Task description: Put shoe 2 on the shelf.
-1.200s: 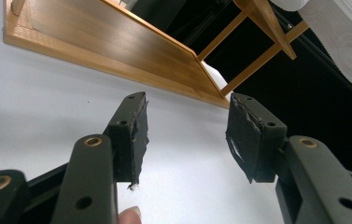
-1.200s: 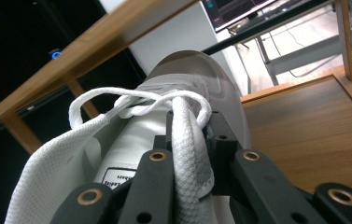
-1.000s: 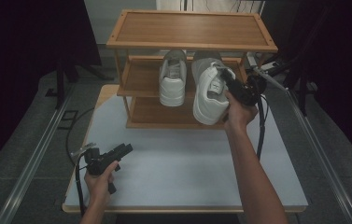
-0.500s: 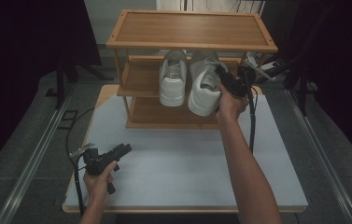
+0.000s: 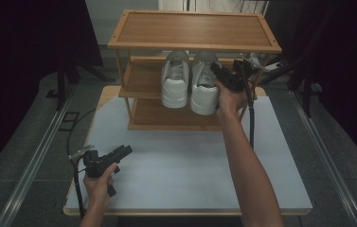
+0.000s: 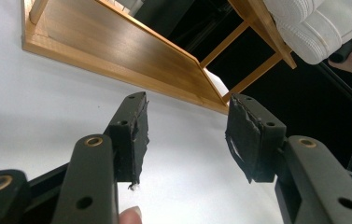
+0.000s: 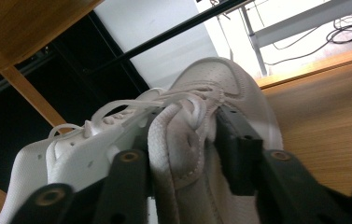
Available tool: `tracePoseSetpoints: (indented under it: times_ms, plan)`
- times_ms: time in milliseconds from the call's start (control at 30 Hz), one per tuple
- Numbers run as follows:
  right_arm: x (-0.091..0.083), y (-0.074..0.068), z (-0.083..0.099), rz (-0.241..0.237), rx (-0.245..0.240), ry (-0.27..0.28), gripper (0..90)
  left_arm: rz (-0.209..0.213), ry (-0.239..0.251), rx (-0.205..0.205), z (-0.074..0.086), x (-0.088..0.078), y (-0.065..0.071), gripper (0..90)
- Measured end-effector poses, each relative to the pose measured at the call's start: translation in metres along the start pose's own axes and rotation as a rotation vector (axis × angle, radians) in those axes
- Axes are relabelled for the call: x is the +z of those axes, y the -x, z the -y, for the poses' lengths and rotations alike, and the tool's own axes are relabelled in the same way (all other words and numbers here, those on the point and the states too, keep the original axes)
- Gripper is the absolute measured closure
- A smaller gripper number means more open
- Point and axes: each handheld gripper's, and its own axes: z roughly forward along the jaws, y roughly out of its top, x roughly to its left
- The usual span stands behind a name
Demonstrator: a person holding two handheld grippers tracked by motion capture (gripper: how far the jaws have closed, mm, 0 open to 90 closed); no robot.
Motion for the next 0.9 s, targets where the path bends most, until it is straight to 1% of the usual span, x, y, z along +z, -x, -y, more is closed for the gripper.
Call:
tracePoseSetpoints:
  times_ms: [33, 67, 100, 200, 267, 333, 433, 467, 500, 533, 567, 633, 700, 733, 767, 800, 833, 900]
  plan:
    - [0.000, 0.000, -0.001, -0.003, 0.001, -0.001, 57.5, 0.000, 0.000, 0.001, 0.000, 0.000, 0.000, 48.9]
    - [0.000, 0.000, -0.002, -0.011, 0.008, 0.003, 57.2, 0.000, 0.000, 0.001, 0.000, 0.000, 0.000, 48.9]
    - [0.000, 0.000, -0.003, -0.026, 0.024, 0.003, 56.1, 0.000, 0.000, 0.002, 0.000, 0.000, 0.000, 48.9]
    - [-0.005, 0.001, -0.005, -0.053, 0.013, 0.003, 55.5, 0.000, -0.003, 0.007, 0.000, 0.000, 0.000, 48.9]
    - [-0.009, -0.001, -0.004, -0.068, -0.010, 0.024, 54.6, -0.001, -0.002, 0.005, 0.000, 0.001, 0.000, 48.9]
    - [-0.015, -0.003, -0.004, -0.076, -0.024, 0.020, 54.1, -0.002, 0.000, 0.003, 0.000, 0.001, 0.000, 48.9]
    - [-0.031, -0.004, -0.004, -0.090, -0.044, 0.035, 55.0, -0.006, 0.000, -0.002, 0.000, 0.001, 0.000, 48.9]
    - [-0.044, -0.005, -0.002, -0.101, -0.077, 0.041, 55.9, -0.007, -0.003, 0.003, 0.000, 0.001, 0.000, 48.9]
    - [-0.044, -0.005, -0.002, -0.101, -0.077, 0.041, 55.9, -0.008, -0.005, 0.001, 0.001, 0.002, 0.000, 48.9]
    - [-0.052, -0.006, -0.001, -0.107, -0.091, 0.039, 57.0, -0.008, -0.009, 0.008, 0.001, 0.003, 0.000, 48.9]
    - [-0.060, -0.006, 0.001, -0.116, -0.103, 0.041, 59.3, -0.010, -0.011, 0.003, 0.002, 0.004, 0.000, 48.9]
    - [-0.075, -0.008, 0.006, -0.140, -0.138, 0.023, 63.0, -0.006, -0.019, 0.012, 0.002, 0.005, 0.001, 48.9]
    - [-0.087, -0.011, 0.014, -0.155, -0.178, 0.003, 67.4, -0.005, -0.022, 0.016, 0.003, 0.007, 0.003, 48.9]
    - [-0.097, -0.013, 0.024, -0.157, -0.229, -0.020, 73.1, -0.004, -0.024, 0.015, 0.003, 0.007, 0.004, 48.9]
    - [-0.101, -0.014, 0.029, -0.155, -0.263, -0.033, 75.6, -0.004, -0.026, 0.016, 0.003, 0.008, 0.005, 48.9]
    - [-0.101, -0.014, 0.029, -0.155, -0.263, -0.033, 75.6, -0.004, -0.028, 0.018, 0.003, 0.008, 0.005, 48.9]
    - [-0.103, -0.016, 0.034, -0.157, -0.282, -0.051, 78.0, -0.002, -0.029, 0.024, 0.003, 0.009, 0.005, 48.9]
    - [-0.104, -0.019, 0.044, -0.172, -0.314, -0.086, 82.0, -0.002, -0.030, 0.019, 0.004, 0.009, 0.006, 48.9]
